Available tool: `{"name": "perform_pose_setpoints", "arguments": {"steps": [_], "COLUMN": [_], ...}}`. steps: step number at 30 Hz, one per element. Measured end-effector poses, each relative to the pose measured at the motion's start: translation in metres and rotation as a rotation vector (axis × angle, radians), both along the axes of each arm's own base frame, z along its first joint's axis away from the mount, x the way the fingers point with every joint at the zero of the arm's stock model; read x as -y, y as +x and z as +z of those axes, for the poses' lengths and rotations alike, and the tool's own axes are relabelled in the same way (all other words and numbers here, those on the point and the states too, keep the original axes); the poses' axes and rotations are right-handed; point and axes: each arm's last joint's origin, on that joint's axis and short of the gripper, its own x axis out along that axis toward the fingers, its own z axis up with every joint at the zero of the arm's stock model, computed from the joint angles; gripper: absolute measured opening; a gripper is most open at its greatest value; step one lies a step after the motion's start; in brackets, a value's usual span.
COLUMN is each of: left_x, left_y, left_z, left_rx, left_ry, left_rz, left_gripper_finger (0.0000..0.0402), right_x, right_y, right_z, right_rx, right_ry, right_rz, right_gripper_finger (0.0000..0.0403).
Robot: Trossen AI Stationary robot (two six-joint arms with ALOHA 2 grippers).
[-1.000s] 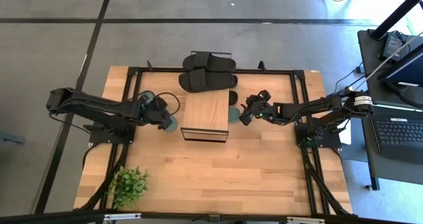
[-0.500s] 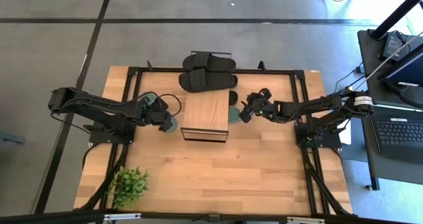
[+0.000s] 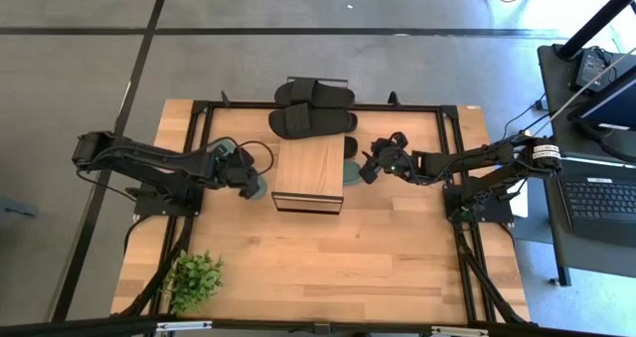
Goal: Pick and place slides into the shelf
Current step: Put the green slipper under the shelf
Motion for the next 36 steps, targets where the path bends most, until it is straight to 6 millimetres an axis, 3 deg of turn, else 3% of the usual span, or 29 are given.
{"name": "perform_pose_setpoints", "arguments": {"steps": [6, 13, 36], "left_x": [-0.003, -0.008, -0.008], "left_y": [-0.003, -0.016, -0.038], "left_z": [0.006, 0.004, -0.027], "left_rx": [-0.025, -0.088, -0.162], "left_ry": [0.097, 0.065, 0.045], "left_rz": [0.054, 0.194, 0.276], "left_gripper_finger": [0.0195, 0.0195, 0.0196], "right_x": [0.000, 0.001, 0.001], "right_y": [0.003, 0.003, 0.003], "right_z": [0.004, 0.004, 0.004], "right_rx": [0.046, 0.049, 0.048], "right_ry": [-0.010, -0.011, -0.011], "right_rz": [0.001, 0.001, 0.002], "right_gripper_finger": [0.0196, 0.0196, 0.0196]}}
